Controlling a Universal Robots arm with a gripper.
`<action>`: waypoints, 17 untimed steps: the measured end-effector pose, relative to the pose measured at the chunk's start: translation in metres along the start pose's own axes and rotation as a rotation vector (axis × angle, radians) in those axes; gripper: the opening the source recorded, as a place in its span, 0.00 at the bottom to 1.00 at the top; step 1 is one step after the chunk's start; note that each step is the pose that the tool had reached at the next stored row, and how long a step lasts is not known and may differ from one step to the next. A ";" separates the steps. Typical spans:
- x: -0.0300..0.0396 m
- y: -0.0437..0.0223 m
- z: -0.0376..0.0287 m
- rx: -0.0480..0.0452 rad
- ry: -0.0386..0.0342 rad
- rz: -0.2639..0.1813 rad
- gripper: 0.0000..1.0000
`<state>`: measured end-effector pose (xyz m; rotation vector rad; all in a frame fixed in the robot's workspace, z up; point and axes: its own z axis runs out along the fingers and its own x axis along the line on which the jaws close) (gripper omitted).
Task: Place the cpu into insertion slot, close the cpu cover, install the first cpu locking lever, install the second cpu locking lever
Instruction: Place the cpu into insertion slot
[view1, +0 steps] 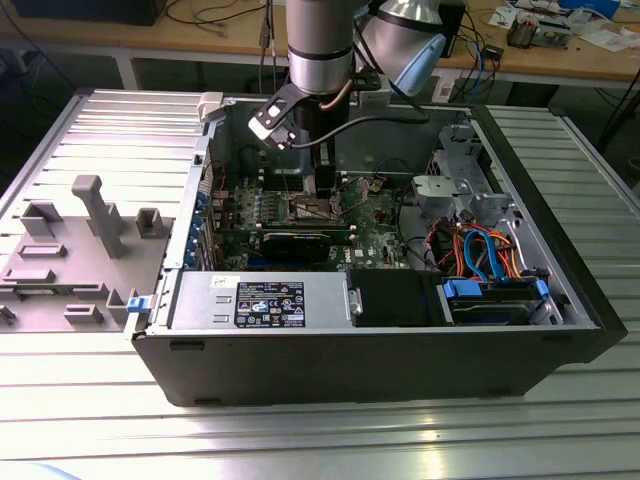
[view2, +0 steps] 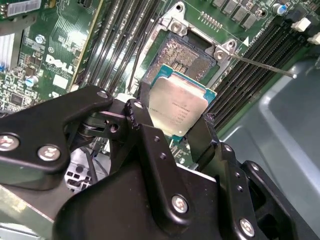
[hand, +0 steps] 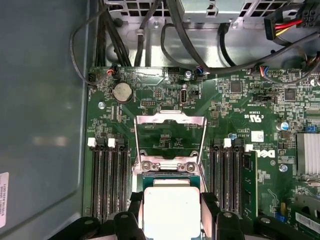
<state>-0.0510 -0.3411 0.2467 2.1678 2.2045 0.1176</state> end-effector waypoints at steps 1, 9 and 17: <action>0.0000 -0.0002 0.0008 0.0000 0.0000 0.000 0.54; 0.0015 -0.0090 0.0162 0.0000 0.0003 0.000 0.54; 0.0020 -0.0102 0.0250 0.0002 -0.0085 -0.001 0.54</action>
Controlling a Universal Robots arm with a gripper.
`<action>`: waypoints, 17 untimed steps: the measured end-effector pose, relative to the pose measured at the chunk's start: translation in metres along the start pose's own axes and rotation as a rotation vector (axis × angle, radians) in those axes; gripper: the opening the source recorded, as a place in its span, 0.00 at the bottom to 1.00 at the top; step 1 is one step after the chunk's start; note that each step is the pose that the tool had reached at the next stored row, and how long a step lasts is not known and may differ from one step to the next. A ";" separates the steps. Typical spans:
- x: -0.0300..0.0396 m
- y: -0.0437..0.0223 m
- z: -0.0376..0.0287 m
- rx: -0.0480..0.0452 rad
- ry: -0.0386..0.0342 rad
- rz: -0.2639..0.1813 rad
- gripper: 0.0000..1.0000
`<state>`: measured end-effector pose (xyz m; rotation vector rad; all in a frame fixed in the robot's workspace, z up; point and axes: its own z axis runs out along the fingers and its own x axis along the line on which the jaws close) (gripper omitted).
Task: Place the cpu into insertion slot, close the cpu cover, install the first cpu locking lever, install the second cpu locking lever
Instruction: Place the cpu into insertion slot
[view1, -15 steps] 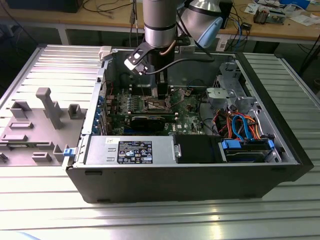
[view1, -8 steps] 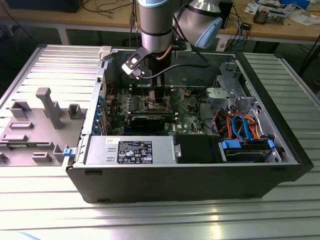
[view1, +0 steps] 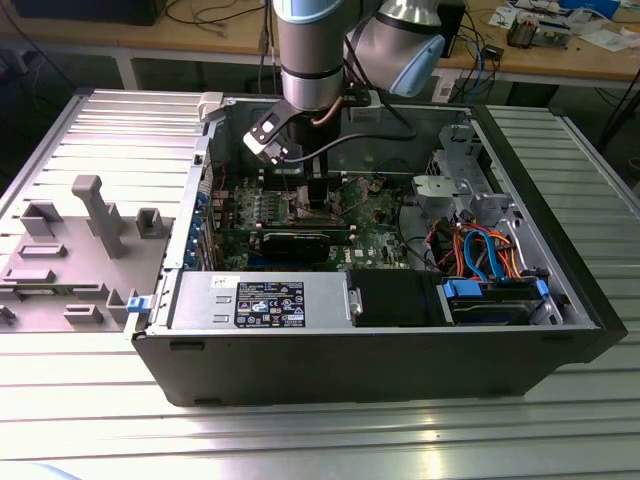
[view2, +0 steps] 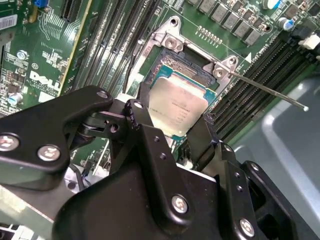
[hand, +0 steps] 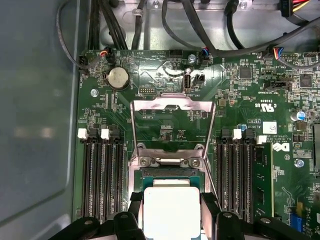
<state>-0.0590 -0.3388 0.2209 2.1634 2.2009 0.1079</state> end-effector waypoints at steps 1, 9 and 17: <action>0.0001 -0.0002 0.0018 0.0000 -0.0002 0.000 0.54; 0.0003 -0.0008 0.0090 -0.0001 -0.0010 0.009 0.54; 0.0005 -0.0016 0.0166 0.0000 -0.0006 0.022 0.54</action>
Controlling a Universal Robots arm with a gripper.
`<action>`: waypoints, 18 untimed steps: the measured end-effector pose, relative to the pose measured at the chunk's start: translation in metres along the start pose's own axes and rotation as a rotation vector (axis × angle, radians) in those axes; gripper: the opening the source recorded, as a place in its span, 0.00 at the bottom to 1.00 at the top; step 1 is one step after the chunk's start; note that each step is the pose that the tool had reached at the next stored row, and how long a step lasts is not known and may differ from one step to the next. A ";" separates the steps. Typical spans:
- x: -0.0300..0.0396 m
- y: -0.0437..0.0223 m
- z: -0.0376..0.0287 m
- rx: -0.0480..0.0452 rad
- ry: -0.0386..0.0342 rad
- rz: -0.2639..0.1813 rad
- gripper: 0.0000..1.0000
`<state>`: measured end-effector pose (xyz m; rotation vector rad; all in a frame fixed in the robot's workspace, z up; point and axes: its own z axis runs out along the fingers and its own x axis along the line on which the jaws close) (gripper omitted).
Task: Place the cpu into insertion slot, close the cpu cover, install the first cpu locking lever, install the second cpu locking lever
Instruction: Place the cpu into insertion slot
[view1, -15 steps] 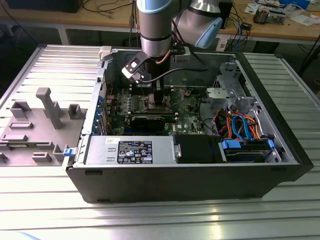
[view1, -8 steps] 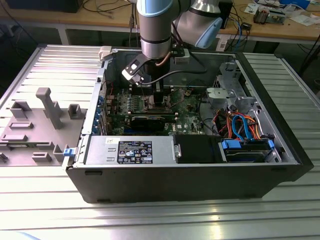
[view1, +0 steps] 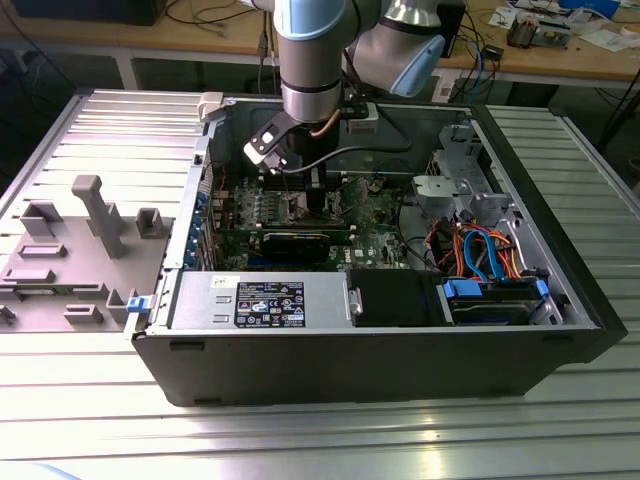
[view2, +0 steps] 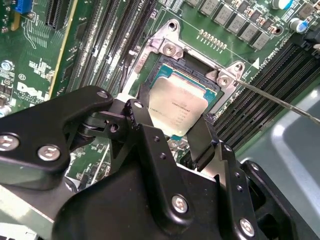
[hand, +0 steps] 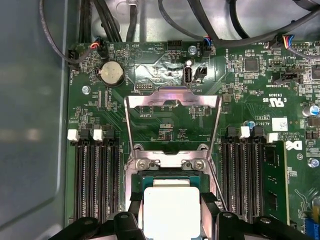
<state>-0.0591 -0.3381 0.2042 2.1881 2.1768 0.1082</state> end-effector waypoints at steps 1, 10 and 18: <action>0.0000 0.0000 0.0010 0.0001 0.0001 0.000 0.54; -0.0001 -0.0006 0.0072 0.0002 -0.0006 0.005 0.54; -0.0001 -0.0007 0.0088 0.0000 -0.0005 0.006 0.54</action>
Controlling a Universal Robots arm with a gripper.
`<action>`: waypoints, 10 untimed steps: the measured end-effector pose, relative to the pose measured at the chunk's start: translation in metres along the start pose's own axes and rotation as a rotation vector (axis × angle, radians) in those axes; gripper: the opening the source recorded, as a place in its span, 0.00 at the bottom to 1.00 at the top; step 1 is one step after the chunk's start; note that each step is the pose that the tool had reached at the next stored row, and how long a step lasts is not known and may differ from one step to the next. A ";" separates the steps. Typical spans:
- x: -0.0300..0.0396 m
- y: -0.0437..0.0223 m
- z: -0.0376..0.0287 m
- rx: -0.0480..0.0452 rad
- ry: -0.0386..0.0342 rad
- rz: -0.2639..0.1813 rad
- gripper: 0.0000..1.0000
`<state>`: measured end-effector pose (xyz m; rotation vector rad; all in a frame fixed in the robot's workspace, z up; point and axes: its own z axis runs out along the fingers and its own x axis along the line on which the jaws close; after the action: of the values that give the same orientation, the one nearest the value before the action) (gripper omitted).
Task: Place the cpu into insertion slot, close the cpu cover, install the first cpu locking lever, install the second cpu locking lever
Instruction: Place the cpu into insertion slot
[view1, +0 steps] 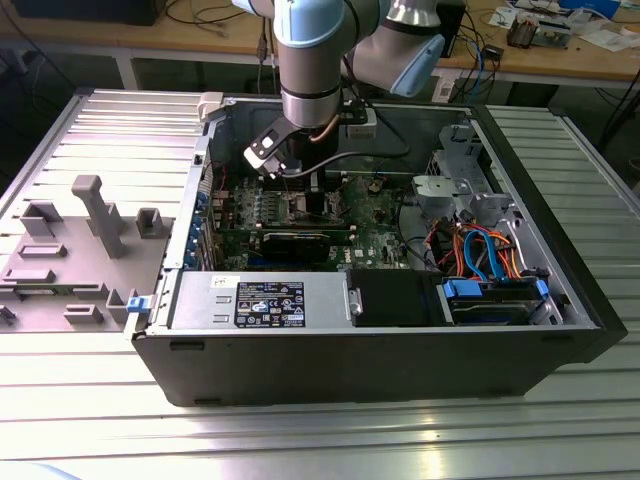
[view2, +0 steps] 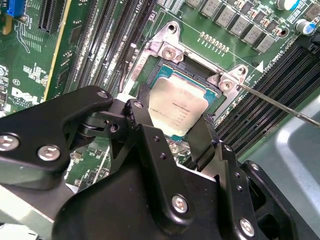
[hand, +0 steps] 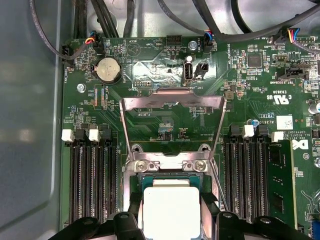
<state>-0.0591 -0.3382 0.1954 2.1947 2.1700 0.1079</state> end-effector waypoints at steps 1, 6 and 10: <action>0.0000 0.0000 0.0000 0.0000 0.0000 0.000 0.54; 0.0002 0.0001 0.0004 -0.0006 0.0009 0.000 0.62; 0.0000 0.0000 0.0001 -0.0001 0.0001 0.000 0.62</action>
<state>-0.0591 -0.3381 0.1953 2.1946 2.1701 0.1081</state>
